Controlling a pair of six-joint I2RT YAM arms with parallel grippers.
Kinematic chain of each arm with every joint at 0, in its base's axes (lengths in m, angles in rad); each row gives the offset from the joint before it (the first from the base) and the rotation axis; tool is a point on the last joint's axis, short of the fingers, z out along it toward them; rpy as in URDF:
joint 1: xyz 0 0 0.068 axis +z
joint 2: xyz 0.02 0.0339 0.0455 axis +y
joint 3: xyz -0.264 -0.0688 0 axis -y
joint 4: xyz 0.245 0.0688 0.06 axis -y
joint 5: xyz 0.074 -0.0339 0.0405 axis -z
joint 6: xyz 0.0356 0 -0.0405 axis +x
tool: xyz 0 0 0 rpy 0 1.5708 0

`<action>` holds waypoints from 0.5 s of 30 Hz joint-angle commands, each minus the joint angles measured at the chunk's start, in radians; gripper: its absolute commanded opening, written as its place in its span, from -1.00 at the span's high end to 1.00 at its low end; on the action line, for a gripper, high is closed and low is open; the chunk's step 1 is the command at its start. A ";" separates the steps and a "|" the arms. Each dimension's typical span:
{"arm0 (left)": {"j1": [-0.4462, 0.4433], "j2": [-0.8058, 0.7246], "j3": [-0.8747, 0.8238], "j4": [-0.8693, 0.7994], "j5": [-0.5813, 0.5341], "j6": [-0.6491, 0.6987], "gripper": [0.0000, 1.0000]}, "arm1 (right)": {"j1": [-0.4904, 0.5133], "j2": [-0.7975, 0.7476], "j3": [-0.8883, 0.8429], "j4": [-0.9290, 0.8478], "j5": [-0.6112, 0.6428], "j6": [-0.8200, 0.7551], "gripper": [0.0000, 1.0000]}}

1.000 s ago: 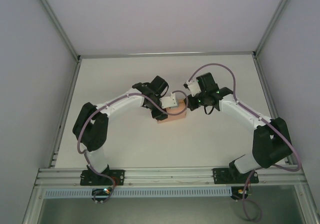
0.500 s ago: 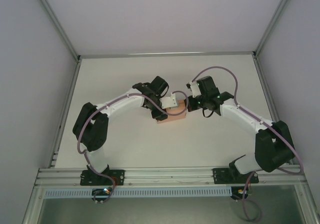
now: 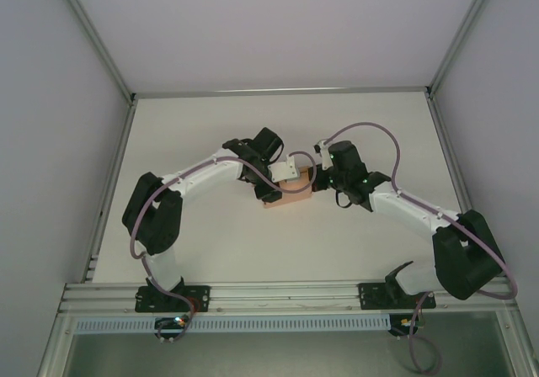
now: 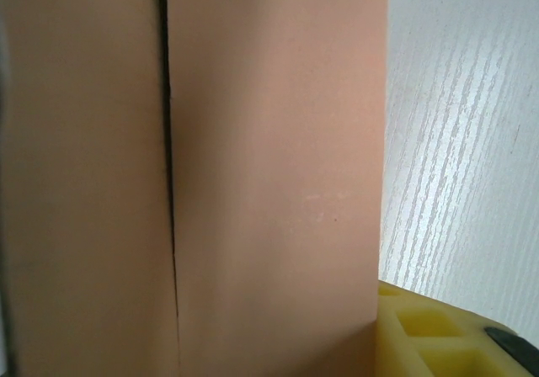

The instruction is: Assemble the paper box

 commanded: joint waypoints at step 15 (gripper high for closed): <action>-0.007 -0.044 0.038 0.034 -0.055 -0.102 -0.18 | 0.076 0.059 -0.196 0.060 0.174 -0.025 1.00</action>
